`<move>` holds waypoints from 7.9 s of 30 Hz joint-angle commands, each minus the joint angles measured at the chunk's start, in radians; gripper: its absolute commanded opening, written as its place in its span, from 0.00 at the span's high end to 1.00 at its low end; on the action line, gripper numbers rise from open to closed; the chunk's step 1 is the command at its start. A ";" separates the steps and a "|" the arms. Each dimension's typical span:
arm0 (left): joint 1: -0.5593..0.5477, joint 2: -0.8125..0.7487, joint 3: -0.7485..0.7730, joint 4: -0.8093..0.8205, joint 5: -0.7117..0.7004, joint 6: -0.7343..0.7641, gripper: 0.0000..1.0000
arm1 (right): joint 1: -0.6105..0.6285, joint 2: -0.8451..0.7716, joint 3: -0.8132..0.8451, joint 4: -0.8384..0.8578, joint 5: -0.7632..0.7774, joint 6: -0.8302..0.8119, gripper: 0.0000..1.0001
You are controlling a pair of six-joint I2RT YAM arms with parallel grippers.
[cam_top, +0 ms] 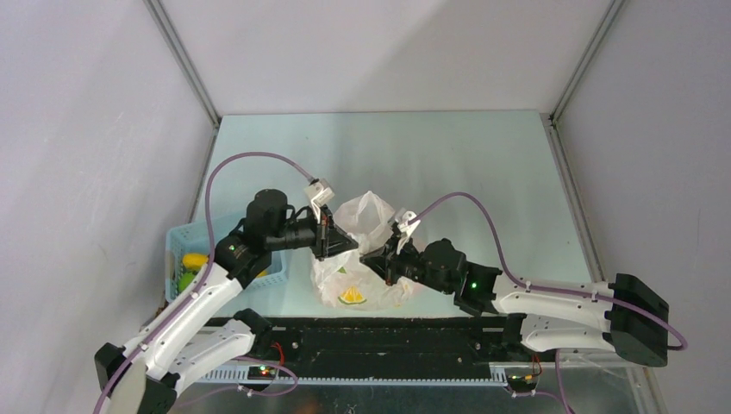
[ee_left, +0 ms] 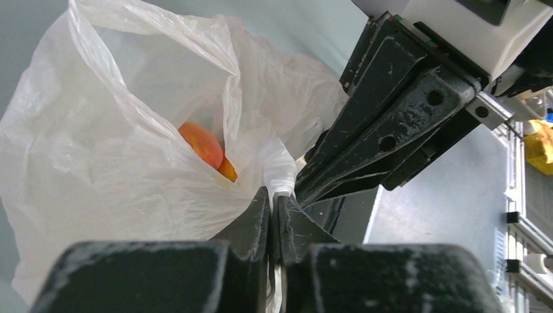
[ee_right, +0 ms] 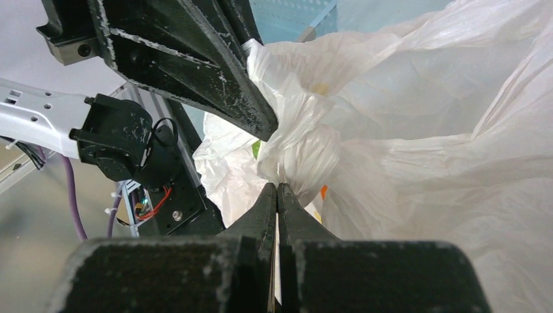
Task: Place the fake fruits into the plastic bag and tie a complex knot
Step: Tie the plastic bag at the center of the board.
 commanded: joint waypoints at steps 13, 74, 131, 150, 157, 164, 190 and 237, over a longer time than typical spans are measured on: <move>-0.109 -0.087 -0.084 0.202 -0.301 0.081 1.00 | 0.005 -0.337 -0.001 -0.241 0.230 0.471 0.32; -0.428 -0.186 -0.178 0.288 -0.831 0.299 1.00 | -0.081 0.073 0.177 -0.123 0.175 1.275 0.44; -0.052 0.019 0.379 0.071 -0.294 -0.280 0.01 | -0.597 0.129 0.606 -0.384 -0.922 0.142 1.00; -0.051 0.204 0.159 0.544 -0.098 -0.305 0.01 | -0.616 0.088 0.336 -0.257 -0.986 0.113 1.00; -0.052 0.290 0.126 0.525 -0.017 -0.276 0.01 | -0.624 0.060 0.308 -0.257 -0.968 0.105 1.00; -0.060 0.245 -0.004 0.647 -0.026 -0.358 0.01 | -0.632 0.026 0.257 -0.206 -0.915 0.118 1.00; -0.135 0.323 -0.140 1.185 0.054 -0.880 0.01 | -0.640 -0.006 0.161 0.023 -1.080 0.205 1.00; -0.038 0.181 -0.181 0.929 -0.018 -0.767 0.34 | -0.708 -0.049 0.074 0.153 -1.110 0.306 1.00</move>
